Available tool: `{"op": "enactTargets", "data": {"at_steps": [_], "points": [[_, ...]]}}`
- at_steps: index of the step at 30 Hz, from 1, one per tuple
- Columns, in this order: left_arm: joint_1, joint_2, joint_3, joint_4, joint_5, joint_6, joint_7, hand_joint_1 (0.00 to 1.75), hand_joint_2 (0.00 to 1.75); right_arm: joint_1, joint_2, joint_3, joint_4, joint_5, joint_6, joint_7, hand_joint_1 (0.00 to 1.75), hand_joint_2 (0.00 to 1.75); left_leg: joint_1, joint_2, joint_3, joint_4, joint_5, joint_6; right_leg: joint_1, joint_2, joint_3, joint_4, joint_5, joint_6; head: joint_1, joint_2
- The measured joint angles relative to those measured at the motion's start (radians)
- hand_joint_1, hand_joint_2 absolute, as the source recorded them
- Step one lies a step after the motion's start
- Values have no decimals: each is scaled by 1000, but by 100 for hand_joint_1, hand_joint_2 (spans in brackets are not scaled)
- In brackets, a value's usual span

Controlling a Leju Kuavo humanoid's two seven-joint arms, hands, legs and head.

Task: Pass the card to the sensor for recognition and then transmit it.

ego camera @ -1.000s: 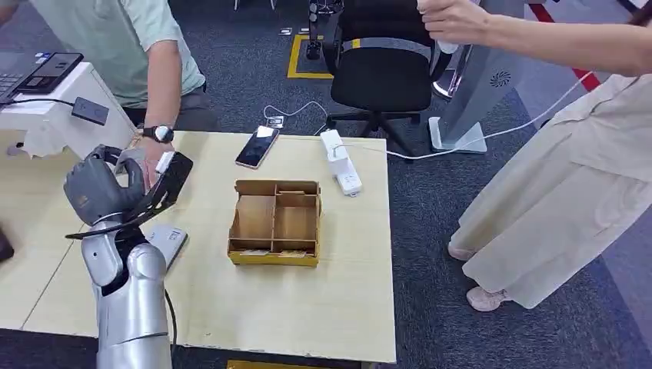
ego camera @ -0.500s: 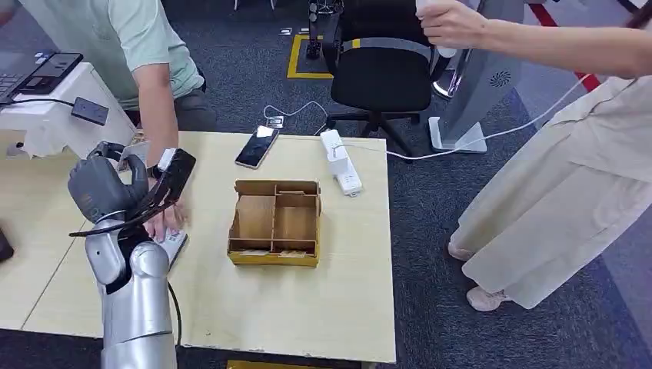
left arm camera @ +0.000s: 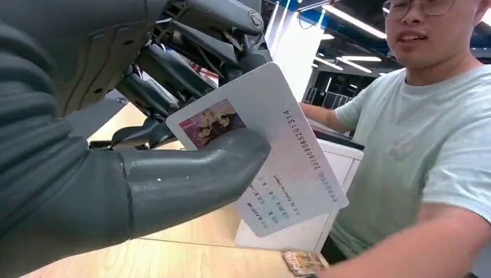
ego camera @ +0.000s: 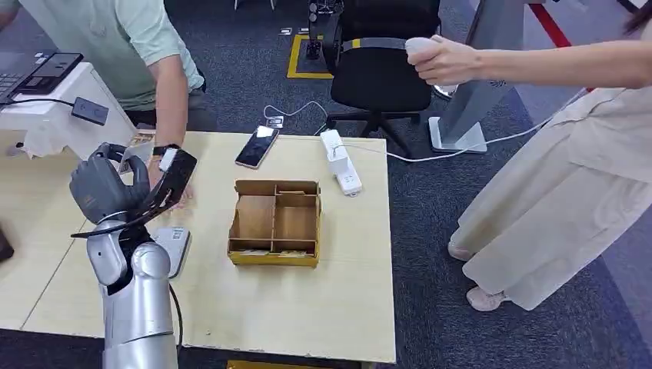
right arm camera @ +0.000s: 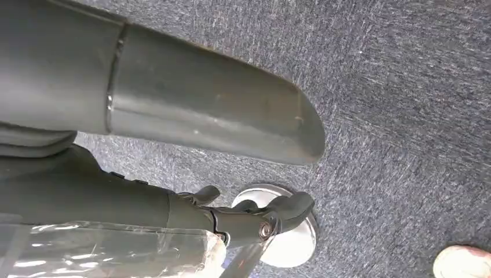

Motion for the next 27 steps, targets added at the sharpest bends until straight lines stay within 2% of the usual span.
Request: {"op": "enactTargets", "data": {"at_steps": [8, 15, 27], "points": [[20, 2, 20, 2, 35, -84, 56, 175, 175, 1, 0, 0, -4, 0, 9, -1, 0, 0, 0, 0, 0, 0, 0, 0, 0, 0, 0, 0, 0, 0, 0, 0], [53, -1, 84, 3, 68, -124, 48, 175, 175, 5, 0, -1, -15, 0, 13, -11, 0, 0, 0, 0, 0, 0, 0, 0, 0, 0, 0, 0, 0, 0, 0, 0], [107, -2, 145, 3, 128, -201, 39, 175, 175, 7, 0, -21, -30, 0, 13, -23, 0, 0, 0, 0, 0, 0, 0, 0, 0, 0, 0, 0, 0, 0, 0, 0]]}}
